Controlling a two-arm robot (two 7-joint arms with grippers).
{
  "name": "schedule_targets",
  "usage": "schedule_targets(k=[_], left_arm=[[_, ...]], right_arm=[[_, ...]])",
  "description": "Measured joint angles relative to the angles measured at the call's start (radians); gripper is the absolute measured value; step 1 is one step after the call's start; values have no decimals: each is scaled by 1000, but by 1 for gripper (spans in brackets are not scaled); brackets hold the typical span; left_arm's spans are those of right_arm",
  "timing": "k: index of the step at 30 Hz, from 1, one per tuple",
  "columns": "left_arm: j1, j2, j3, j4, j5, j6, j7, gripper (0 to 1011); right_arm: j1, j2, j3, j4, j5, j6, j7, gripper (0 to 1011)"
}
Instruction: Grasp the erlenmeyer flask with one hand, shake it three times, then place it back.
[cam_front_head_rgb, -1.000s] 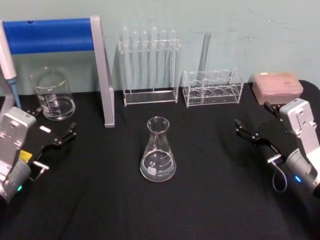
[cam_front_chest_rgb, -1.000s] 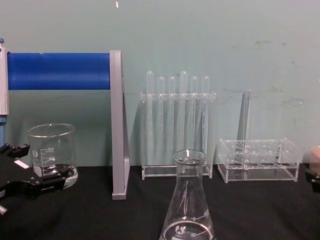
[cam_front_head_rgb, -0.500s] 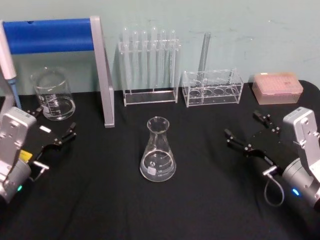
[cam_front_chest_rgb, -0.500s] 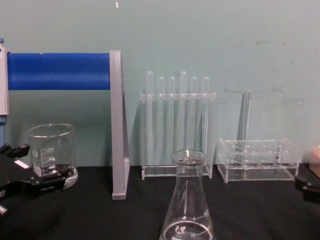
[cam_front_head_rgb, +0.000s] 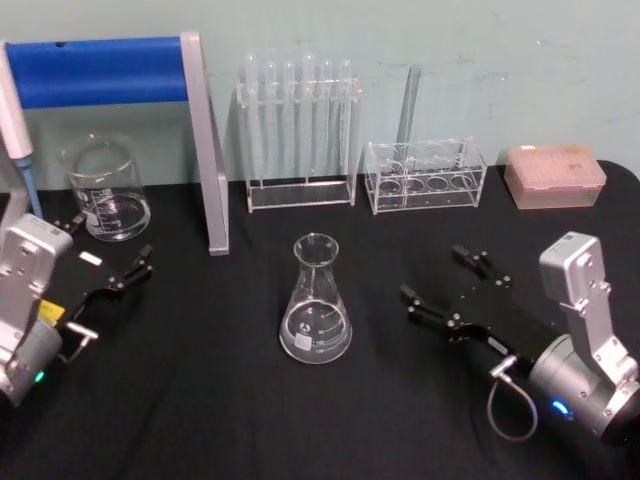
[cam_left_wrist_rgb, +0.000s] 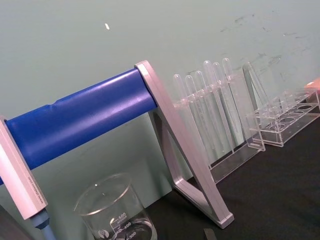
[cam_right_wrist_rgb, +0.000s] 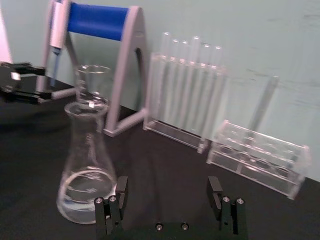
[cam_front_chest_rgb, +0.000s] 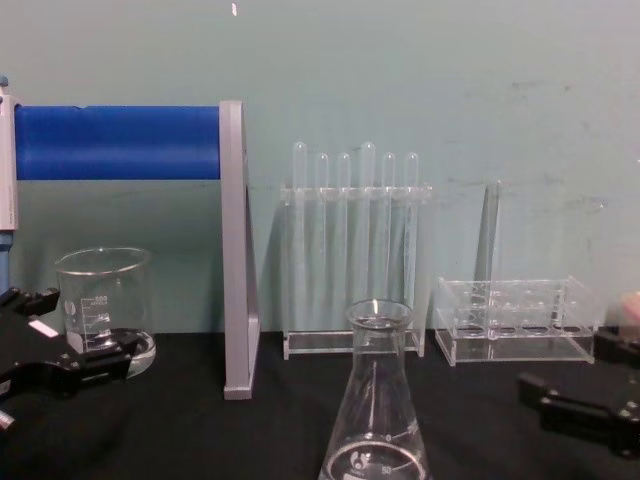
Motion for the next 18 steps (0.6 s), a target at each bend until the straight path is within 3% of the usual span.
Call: schedule_targets(k=[18], left_arm=[[0, 0, 0, 0, 0, 0, 0, 1001]], right_arm=[[31, -74, -17, 10, 47, 12, 146, 1003]])
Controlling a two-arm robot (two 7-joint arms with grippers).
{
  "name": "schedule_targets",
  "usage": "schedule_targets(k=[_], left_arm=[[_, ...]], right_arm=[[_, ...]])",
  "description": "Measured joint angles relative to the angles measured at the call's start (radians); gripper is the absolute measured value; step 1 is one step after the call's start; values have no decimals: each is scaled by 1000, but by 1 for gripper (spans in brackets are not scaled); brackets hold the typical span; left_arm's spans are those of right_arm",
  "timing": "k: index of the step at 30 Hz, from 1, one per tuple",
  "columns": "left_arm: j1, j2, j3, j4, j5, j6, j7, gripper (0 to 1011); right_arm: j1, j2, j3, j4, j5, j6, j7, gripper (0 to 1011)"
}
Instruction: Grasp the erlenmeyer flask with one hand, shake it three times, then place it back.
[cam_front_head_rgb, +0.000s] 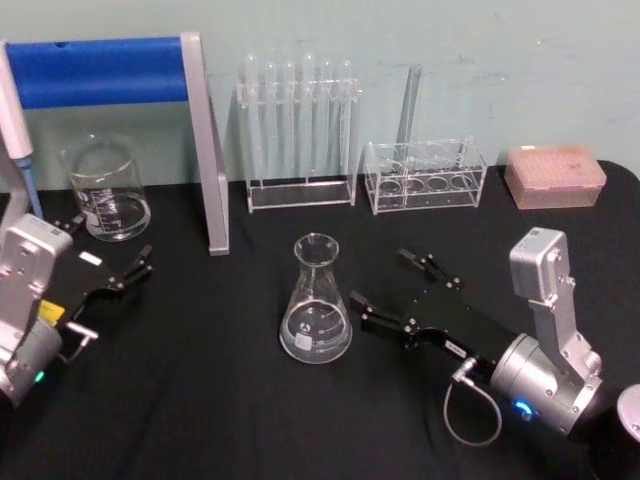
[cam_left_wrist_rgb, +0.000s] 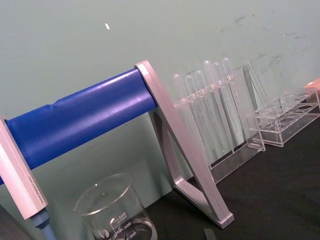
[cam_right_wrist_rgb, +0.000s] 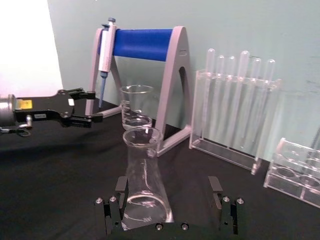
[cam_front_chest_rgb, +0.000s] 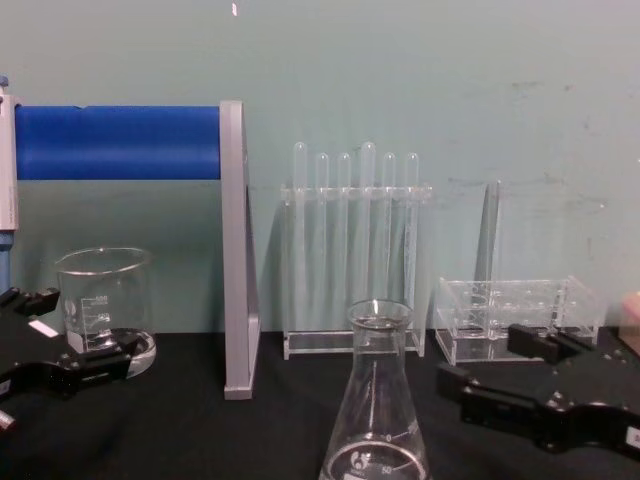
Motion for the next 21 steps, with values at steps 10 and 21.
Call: schedule_targets(k=[10, 21], left_arm=[[0, 0, 0, 0, 0, 0, 0, 1001], [0, 0, 0, 0, 0, 0, 0, 1001]], right_arm=[[25, -34, -6, 23, -2, 18, 51, 1003], [60, -75, -10, 66, -26, 38, 87, 1002]])
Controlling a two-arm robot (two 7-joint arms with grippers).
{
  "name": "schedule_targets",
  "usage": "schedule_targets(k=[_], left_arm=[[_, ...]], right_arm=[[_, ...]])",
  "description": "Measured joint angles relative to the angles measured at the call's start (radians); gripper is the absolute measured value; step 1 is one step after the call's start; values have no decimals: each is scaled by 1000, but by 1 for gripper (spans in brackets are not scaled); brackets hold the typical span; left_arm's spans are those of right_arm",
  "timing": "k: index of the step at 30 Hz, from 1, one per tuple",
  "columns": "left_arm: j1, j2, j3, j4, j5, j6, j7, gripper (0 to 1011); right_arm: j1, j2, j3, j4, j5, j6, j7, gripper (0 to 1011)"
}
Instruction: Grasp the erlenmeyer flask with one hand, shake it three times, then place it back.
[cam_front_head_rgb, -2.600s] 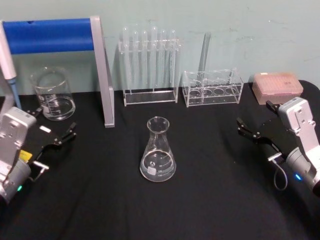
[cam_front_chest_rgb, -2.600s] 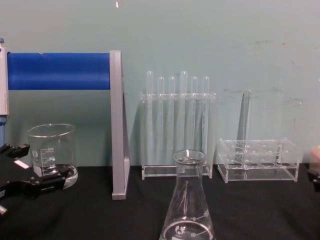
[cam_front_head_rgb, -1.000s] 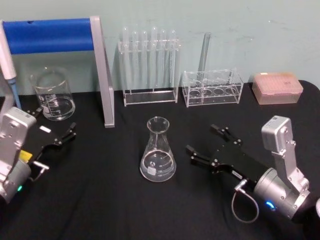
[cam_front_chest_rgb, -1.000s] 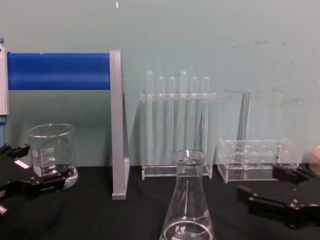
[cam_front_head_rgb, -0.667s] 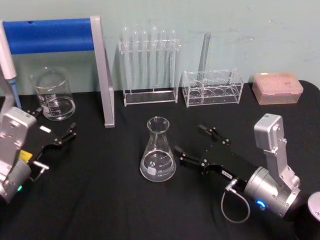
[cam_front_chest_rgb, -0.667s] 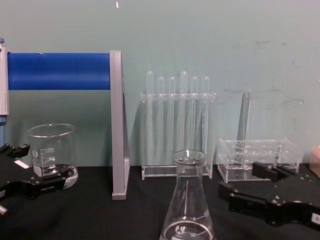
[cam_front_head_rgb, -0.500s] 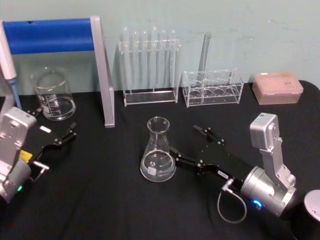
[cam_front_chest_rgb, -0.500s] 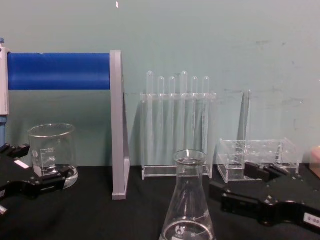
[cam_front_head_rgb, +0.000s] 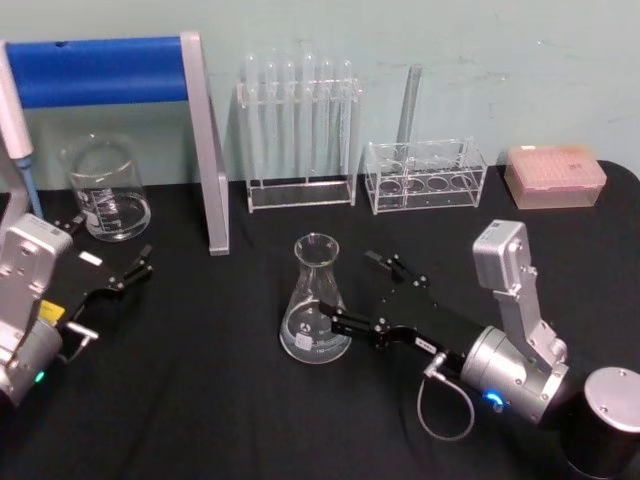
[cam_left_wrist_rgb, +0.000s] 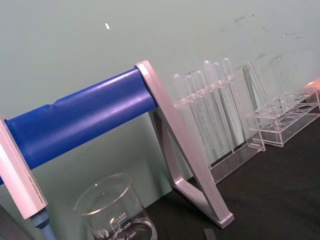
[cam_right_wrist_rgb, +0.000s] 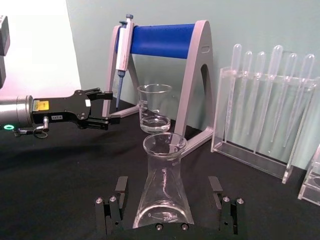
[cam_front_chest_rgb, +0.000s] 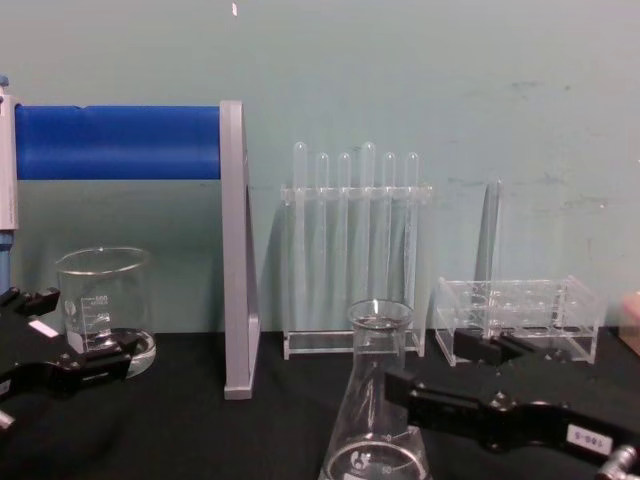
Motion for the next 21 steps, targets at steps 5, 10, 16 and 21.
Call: schedule_targets(k=[5, 10, 16, 21], left_arm=[[0, 0, 0, 0, 0, 0, 0, 1001], [0, 0, 0, 0, 0, 0, 0, 1001], [0, 0, 0, 0, 0, 0, 0, 1001], [0, 0, 0, 0, 0, 0, 0, 1001]], right_arm=[[16, -16, -3, 22, -12, 2, 8, 1003], [42, -32, -11, 45, -36, 3, 10, 1002], [74, -56, -20, 84, -58, 3, 12, 1003], [99, -78, -24, 118, -65, 1, 14, 1003]])
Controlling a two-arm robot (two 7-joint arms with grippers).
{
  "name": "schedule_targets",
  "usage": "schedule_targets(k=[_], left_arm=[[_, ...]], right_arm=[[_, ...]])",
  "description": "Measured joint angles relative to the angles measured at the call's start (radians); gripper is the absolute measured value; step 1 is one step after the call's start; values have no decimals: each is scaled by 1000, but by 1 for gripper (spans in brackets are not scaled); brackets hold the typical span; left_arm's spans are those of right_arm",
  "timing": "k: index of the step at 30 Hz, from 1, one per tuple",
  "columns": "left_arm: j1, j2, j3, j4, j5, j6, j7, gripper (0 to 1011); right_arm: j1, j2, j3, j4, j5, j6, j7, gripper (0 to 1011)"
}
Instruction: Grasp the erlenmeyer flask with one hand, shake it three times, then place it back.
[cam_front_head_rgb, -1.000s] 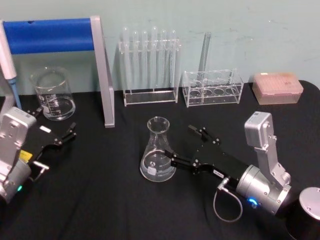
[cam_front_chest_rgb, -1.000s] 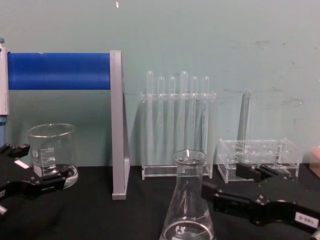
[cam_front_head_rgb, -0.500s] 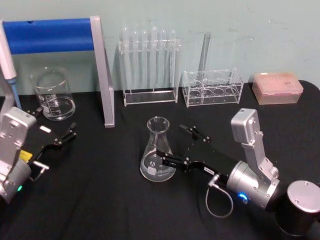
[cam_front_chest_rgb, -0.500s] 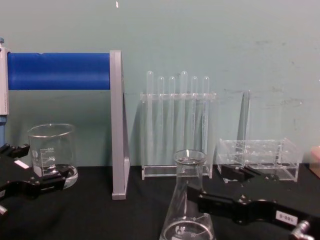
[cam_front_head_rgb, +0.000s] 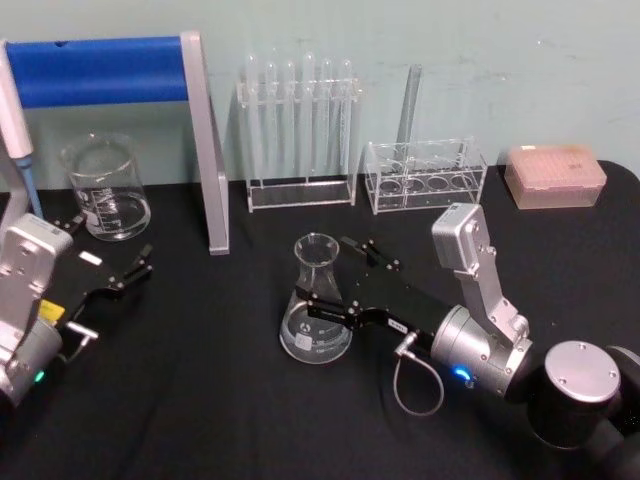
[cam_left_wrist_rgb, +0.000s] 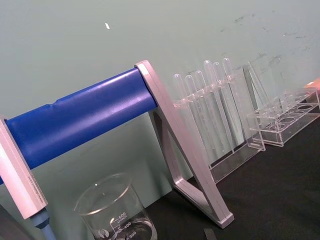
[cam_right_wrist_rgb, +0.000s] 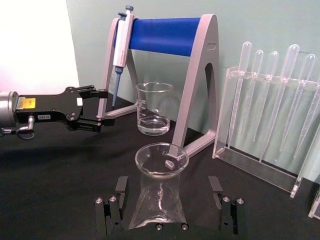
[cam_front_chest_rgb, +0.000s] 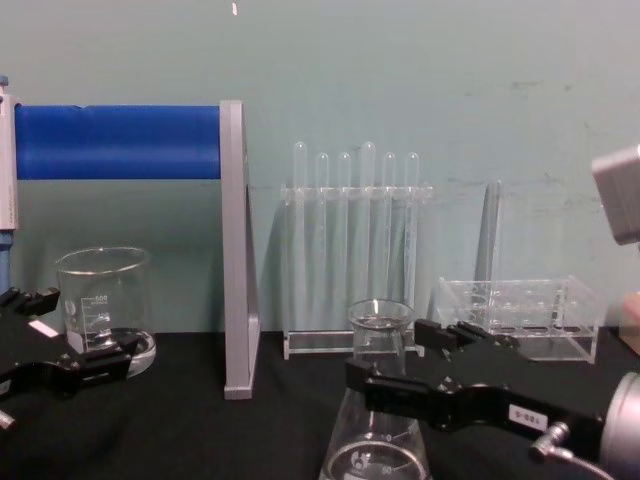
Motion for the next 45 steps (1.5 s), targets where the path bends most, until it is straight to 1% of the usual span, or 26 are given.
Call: schedule_targets(k=[6, 17, 29, 45], left_arm=[[0, 0, 0, 0, 0, 0, 0, 1001], [0, 0, 0, 0, 0, 0, 0, 1001], [0, 0, 0, 0, 0, 0, 0, 1001], [0, 0, 0, 0, 0, 0, 0, 1001]], right_arm=[[21, -21, -1, 29, -3, -14, 6, 1003], [40, -41, 0, 56, -2, -24, 14, 1002], [49, -50, -3, 64, -2, -27, 18, 1003], [48, -51, -9, 67, -7, -18, 19, 1003]])
